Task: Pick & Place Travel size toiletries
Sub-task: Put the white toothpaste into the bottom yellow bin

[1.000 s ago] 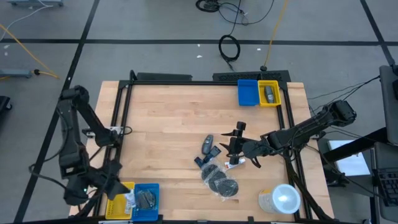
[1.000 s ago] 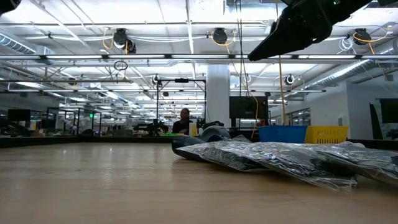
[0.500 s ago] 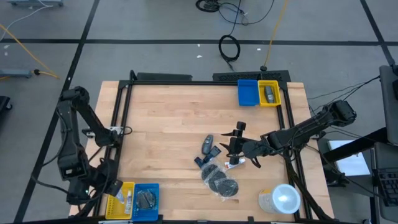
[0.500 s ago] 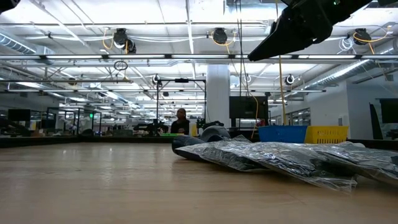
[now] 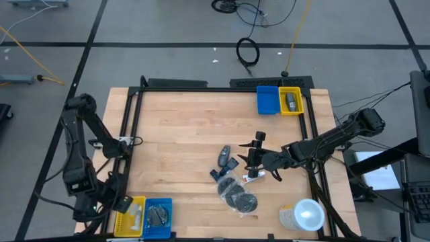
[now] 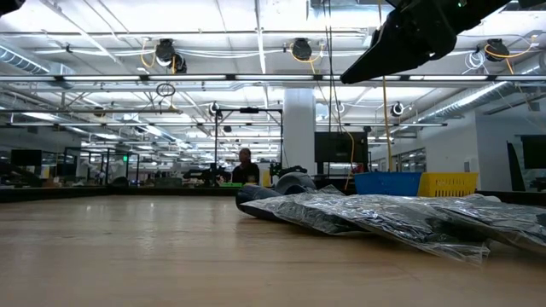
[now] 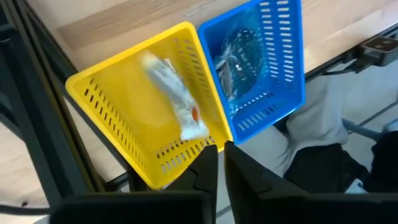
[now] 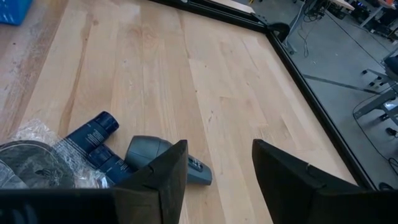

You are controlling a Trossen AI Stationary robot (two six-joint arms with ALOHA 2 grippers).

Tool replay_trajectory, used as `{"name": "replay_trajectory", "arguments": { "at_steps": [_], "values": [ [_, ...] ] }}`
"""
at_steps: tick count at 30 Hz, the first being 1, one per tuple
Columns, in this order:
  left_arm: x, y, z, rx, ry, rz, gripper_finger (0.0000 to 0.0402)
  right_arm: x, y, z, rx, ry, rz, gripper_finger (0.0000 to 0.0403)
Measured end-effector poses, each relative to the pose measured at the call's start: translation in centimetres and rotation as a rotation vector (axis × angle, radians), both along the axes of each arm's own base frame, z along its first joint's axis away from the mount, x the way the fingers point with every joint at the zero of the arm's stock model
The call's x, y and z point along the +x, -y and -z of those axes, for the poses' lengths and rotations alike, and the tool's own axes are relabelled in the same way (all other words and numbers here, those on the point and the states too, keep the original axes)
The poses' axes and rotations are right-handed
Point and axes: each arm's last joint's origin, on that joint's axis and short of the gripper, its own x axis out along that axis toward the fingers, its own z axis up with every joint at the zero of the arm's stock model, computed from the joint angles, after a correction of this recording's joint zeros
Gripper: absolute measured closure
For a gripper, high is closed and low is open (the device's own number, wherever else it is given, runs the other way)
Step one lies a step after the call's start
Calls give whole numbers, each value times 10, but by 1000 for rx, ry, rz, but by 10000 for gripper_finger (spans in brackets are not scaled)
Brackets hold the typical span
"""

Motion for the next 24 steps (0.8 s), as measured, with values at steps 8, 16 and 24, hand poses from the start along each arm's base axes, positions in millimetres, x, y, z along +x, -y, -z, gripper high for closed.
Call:
{"name": "replay_trajectory", "arguments": {
  "at_steps": [8, 16, 24],
  "values": [
    [2, 2, 3, 37, 42, 23, 313, -1, 1, 2, -7, -24, 1, 232],
    [15, -2, 0, 311, 481, 75, 298, -1, 3, 4, 22, -57, -36, 232],
    [52, -13, 3, 779, 703, 148, 298, -10, 10, 21, 177, -302, -169, 232]
  ]
}}
